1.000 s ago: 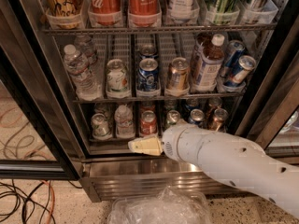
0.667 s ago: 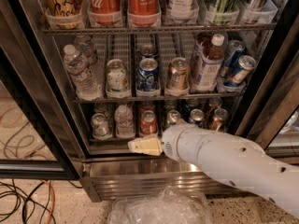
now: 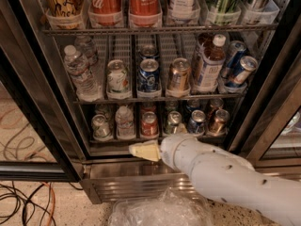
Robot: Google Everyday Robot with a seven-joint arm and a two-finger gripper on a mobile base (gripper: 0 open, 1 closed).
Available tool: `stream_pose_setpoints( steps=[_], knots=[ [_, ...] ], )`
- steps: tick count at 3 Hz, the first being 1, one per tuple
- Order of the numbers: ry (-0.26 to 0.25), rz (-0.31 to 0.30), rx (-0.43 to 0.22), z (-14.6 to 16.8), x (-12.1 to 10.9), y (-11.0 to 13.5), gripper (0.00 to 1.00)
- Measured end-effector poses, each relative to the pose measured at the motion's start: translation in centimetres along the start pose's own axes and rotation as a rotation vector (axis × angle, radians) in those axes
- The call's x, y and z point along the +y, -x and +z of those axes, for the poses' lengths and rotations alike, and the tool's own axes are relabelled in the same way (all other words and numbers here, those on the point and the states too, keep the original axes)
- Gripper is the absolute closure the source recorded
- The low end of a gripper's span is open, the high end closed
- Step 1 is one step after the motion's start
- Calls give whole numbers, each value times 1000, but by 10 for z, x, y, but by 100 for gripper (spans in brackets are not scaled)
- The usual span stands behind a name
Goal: Pick coke can from bottom shelf of fridge
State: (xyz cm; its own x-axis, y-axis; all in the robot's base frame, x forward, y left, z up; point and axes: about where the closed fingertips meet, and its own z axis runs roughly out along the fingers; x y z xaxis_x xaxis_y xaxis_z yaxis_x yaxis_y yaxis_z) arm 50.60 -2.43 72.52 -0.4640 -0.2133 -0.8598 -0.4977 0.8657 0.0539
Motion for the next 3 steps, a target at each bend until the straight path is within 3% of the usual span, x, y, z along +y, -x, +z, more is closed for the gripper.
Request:
stream_pose_setpoints(
  steps=[1, 3],
  knots=[
    [24, 4, -82, 33, 11, -13, 0],
    [-40, 30, -258, 63, 3, -18, 0]
  ],
)
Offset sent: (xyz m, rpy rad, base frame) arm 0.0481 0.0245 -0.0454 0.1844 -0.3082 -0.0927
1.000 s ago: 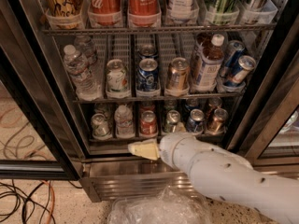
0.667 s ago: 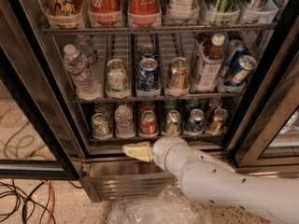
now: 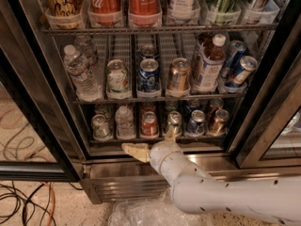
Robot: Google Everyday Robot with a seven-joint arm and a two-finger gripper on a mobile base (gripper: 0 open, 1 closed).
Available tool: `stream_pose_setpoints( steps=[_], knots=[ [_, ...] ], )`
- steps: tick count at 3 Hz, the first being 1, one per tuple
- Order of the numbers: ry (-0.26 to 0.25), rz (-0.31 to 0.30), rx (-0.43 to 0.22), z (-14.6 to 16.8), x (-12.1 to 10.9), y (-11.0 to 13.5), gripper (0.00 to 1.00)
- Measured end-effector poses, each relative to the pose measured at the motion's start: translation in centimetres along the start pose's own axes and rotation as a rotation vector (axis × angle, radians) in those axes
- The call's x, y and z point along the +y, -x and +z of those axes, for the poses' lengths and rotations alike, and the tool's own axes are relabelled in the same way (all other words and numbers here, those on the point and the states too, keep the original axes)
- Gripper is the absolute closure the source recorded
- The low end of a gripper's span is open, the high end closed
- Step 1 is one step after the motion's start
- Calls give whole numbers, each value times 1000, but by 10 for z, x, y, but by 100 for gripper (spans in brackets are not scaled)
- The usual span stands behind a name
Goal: Pick coke can from bottom shelf of fridge
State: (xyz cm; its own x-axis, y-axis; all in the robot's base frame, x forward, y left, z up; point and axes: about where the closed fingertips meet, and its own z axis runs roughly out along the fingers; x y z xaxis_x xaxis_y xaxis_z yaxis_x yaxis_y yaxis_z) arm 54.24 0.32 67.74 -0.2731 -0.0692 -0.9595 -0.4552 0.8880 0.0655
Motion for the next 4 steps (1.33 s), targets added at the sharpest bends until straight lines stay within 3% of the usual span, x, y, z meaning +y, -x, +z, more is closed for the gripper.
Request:
stream_pose_setpoints(
  steps=[1, 2, 4],
  knots=[
    [-70, 16, -21, 10, -4, -12, 0],
    [-107, 43, -20, 9, -14, -12, 0],
    [-116, 65, -45, 26, -11, -25, 0]
  ],
)
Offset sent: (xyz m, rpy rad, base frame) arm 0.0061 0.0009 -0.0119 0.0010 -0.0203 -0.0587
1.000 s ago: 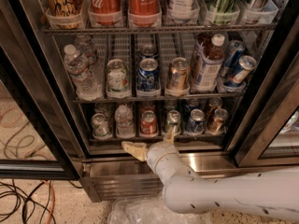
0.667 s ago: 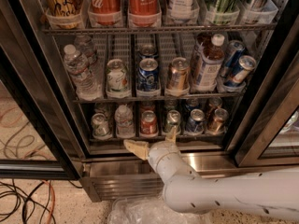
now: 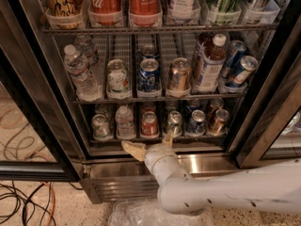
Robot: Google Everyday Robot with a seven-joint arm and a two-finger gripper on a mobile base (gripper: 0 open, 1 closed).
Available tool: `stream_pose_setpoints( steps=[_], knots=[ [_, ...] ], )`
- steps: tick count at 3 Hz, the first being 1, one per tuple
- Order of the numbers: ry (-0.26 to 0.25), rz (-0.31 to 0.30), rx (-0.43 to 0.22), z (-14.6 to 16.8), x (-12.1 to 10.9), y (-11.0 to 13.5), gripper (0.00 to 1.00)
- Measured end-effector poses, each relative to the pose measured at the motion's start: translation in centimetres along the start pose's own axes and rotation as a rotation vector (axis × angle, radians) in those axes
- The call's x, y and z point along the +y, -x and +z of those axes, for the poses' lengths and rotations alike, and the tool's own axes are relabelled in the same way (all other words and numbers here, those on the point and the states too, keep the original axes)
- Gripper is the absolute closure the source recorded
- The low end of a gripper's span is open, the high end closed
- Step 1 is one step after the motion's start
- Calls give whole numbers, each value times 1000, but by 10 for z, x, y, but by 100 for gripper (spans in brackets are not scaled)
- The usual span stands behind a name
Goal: Pick coke can from bottom shelf of fridge
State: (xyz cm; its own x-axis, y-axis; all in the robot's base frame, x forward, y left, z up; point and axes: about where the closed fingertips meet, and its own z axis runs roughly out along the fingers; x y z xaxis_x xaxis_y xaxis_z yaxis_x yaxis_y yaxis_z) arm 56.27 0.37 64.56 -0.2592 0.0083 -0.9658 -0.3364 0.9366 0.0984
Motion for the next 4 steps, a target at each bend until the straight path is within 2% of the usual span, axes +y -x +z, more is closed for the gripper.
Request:
stream_pose_setpoints(
  steps=[1, 2, 3, 4],
  knots=[
    [-46, 2, -49, 21, 7, -17, 0],
    [-118, -1, -114, 33, 1, -24, 0],
    [-153, 6, -144, 32, -7, -20, 0],
    [-161, 10, -152, 34, -5, -24, 0]
  ],
)
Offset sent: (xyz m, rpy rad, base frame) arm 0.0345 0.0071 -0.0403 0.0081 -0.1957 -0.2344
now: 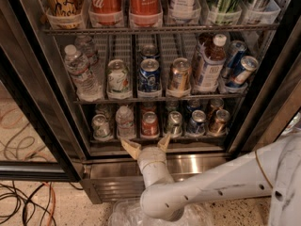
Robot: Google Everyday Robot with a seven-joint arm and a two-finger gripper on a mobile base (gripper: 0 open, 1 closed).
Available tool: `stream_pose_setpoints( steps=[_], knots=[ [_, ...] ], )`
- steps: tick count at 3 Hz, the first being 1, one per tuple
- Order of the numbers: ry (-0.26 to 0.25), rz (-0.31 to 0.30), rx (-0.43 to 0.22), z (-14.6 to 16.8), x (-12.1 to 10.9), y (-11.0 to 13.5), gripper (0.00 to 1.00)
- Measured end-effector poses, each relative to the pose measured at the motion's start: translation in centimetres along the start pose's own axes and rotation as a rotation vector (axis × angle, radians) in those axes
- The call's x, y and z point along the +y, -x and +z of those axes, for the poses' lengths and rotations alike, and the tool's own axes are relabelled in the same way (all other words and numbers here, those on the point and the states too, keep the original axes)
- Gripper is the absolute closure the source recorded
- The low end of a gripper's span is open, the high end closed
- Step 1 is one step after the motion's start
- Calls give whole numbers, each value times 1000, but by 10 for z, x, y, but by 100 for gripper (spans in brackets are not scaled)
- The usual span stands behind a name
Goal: Pick coke can from bottom shelf of fridge
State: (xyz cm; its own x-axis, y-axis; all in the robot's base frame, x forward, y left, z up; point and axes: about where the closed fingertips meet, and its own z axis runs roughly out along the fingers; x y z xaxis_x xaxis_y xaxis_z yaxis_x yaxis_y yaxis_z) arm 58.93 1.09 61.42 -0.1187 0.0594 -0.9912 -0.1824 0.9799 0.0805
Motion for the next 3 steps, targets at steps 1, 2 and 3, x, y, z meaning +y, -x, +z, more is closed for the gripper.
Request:
stream_pose_setpoints(
  steps=[1, 2, 3],
  knots=[
    [-21, -5, -16, 0, -5, 1, 3],
    [-26, -8, -24, 2, -6, 0, 10],
    [-14, -9, -31, 7, -2, -1, 23]
  ],
)
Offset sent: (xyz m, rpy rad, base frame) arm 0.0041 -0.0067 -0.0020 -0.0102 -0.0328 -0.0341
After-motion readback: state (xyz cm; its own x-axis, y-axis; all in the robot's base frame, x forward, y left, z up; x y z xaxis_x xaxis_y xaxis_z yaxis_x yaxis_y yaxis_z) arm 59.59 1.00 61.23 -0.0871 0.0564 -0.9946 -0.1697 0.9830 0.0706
